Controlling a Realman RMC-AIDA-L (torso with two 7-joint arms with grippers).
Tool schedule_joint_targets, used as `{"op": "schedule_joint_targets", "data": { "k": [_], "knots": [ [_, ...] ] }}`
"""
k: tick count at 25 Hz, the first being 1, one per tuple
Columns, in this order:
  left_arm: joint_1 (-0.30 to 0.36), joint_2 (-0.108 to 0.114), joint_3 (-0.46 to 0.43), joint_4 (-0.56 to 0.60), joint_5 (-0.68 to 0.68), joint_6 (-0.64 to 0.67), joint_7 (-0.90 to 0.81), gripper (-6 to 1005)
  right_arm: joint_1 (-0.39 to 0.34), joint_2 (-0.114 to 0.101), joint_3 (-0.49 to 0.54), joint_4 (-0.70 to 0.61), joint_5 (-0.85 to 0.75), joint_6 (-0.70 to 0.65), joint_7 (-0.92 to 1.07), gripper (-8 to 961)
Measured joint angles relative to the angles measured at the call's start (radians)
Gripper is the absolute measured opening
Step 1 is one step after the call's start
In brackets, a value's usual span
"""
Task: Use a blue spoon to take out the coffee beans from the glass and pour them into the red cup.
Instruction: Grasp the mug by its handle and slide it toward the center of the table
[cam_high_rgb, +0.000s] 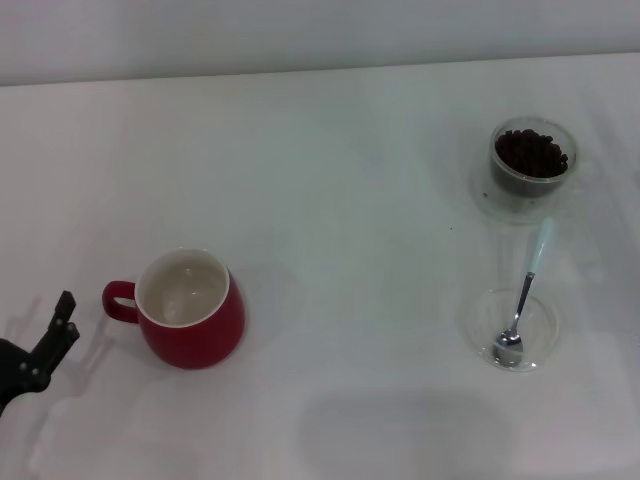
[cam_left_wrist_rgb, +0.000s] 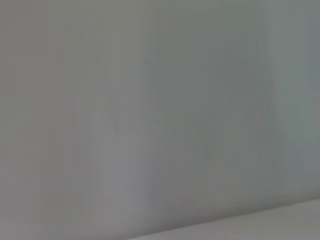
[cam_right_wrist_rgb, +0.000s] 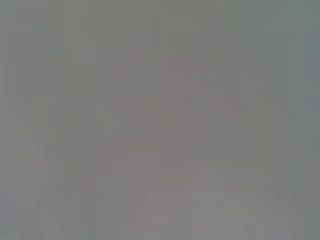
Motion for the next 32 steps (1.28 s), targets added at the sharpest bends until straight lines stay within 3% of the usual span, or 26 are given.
{"op": "schedule_joint_targets", "data": {
  "k": [13,32],
  "knots": [
    [-0.033,-0.002,0.026,0.009,0.021,-0.083,-0.002,888,-0.001,0.000,0.009,0.001,0.000,-0.002,-0.001,873],
    [-0.137,-0.003,0.085,0.009,0.022,-0.218,0.004,888,-0.001,0.000,0.009,0.011,0.001,0.009,0.002,873]
  ]
}}
